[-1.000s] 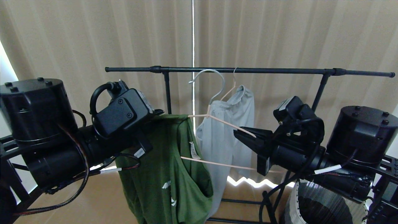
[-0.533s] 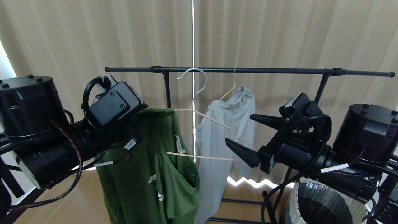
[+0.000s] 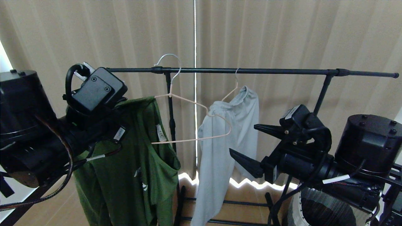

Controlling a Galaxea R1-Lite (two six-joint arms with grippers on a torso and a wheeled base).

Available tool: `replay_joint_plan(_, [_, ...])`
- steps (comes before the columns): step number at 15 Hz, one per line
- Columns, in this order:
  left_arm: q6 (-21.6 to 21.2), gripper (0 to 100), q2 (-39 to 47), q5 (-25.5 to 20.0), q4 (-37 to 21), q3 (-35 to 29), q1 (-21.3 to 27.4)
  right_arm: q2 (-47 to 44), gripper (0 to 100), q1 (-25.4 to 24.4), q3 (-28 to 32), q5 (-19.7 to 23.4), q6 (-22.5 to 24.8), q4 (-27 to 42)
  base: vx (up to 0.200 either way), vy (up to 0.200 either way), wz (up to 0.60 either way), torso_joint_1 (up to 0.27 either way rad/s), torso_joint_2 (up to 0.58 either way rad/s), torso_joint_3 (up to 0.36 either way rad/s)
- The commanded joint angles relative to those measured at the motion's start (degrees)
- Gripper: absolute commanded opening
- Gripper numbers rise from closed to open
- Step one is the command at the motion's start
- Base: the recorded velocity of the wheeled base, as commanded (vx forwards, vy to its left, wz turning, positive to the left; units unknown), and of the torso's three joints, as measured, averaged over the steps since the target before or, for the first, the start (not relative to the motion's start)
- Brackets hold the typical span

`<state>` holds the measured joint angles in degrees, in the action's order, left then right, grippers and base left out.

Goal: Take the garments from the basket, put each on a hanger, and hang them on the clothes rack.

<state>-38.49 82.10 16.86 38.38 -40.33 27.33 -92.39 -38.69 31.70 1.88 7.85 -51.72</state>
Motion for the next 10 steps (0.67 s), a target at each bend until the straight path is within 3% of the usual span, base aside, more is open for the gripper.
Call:
replay_joint_plan(1, [1.2,0,-0.2,0.1,0.0,-0.9,0.1,-1.7,100,-1.0,0.4,0.1,0.0,0.0,0.000,0.000,0.00,0.000,0.00,0.000])
replay_joint_plan(5, [6.8,0,-0.5,-0.1,0.0,-4.5,2.4,-3.6,100,-4.0,1.4,0.1,-0.2,-0.1,0.000,0.000,0.00,0.000,0.00,0.000])
replay_joint_plan(10, [12.9,0,-1.2,-1.0,0.0,-7.0,8.8,-7.1,100,-4.5,5.7,-1.1,-0.3,-0.1,0.000,0.000,0.00,0.000,0.00,0.000])
